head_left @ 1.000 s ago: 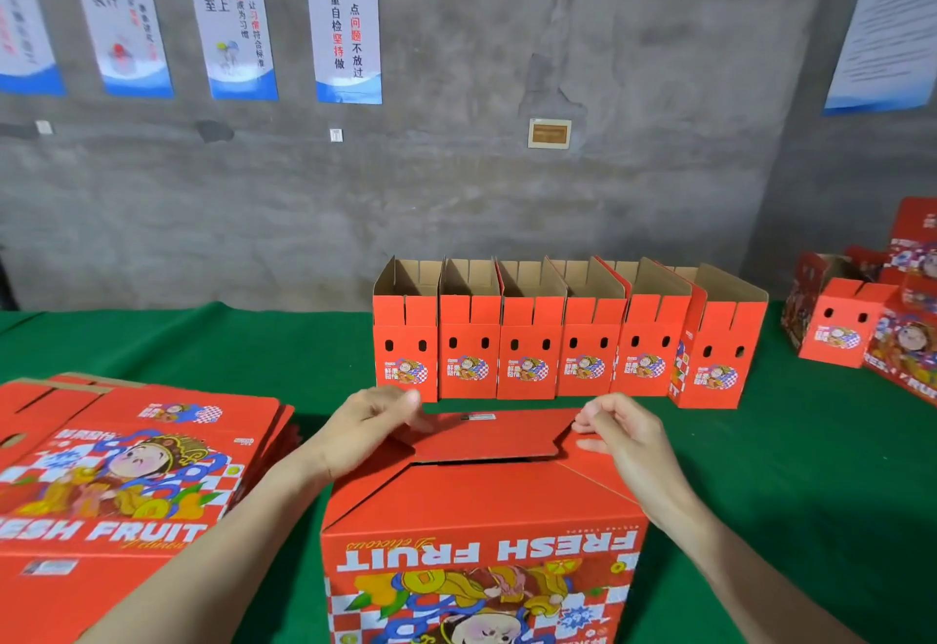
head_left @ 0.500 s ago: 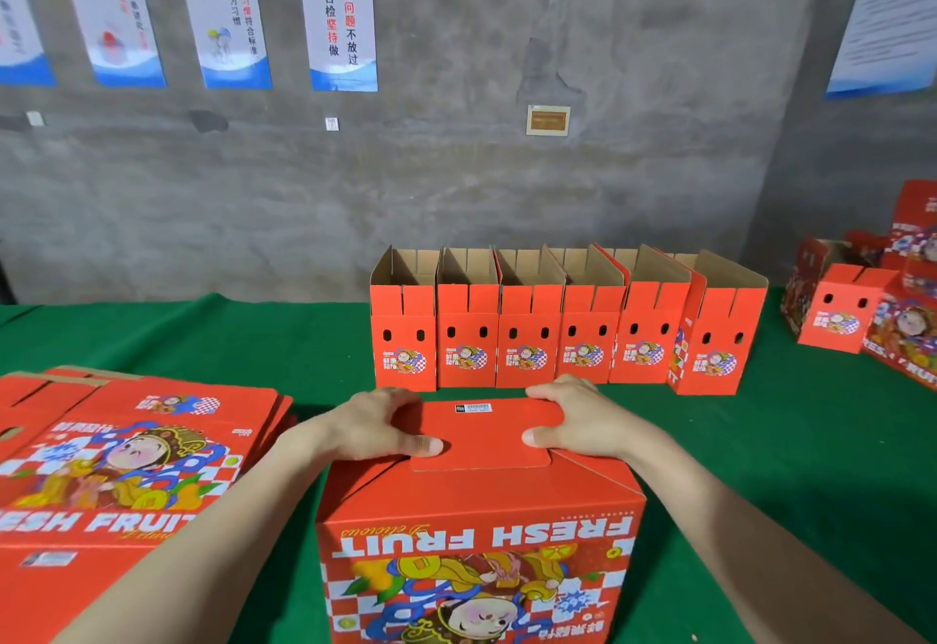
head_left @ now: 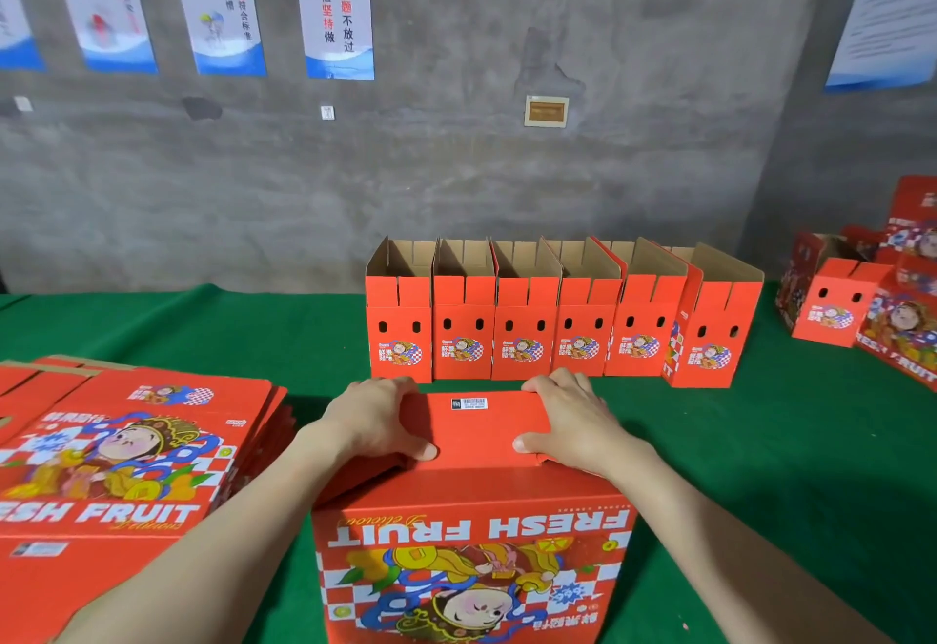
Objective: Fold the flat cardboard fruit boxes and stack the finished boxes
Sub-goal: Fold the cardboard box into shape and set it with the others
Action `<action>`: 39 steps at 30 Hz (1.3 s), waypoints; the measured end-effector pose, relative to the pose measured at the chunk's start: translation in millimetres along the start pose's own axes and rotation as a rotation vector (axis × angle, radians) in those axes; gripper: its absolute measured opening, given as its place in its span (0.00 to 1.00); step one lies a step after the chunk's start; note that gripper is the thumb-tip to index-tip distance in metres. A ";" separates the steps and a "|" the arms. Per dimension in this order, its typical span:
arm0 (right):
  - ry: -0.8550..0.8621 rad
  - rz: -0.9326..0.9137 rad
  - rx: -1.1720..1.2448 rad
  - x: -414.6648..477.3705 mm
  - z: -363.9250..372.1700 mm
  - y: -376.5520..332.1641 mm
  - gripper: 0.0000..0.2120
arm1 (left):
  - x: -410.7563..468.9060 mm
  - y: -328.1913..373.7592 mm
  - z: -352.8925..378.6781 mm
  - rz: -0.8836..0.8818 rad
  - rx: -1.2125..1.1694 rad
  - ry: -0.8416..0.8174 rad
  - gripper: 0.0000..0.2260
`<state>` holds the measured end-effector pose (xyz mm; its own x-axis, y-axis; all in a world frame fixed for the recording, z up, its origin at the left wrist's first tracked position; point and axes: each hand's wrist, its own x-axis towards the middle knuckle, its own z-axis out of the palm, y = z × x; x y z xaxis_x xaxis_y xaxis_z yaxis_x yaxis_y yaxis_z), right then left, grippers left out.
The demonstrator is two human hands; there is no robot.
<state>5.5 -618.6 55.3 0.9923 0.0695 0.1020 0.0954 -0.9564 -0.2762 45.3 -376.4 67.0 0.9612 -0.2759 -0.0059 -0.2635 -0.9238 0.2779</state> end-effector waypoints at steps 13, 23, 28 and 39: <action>-0.042 0.005 0.184 -1.6 -4.7 14.7 0.21 | -10.2 -26.7 -3.9 -0.009 -0.662 0.088 0.28; 0.145 0.255 1.118 -22.0 -8.3 37.3 0.15 | -20.1 -56.7 20.1 -0.408 -0.812 0.155 0.17; -0.168 0.492 1.018 -60.5 41.1 64.8 0.12 | -18.6 -59.2 20.4 -0.398 -0.743 0.170 0.20; -0.408 0.267 1.078 -76.1 24.6 68.8 0.22 | -36.1 -64.6 8.7 -0.288 -0.821 0.346 0.27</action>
<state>-61.5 -682.7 5.0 0.9238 0.1766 -0.3396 -0.2956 -0.2346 -0.9261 26.9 -309.1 40.9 0.9861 0.1508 0.0696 0.0022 -0.4308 0.9025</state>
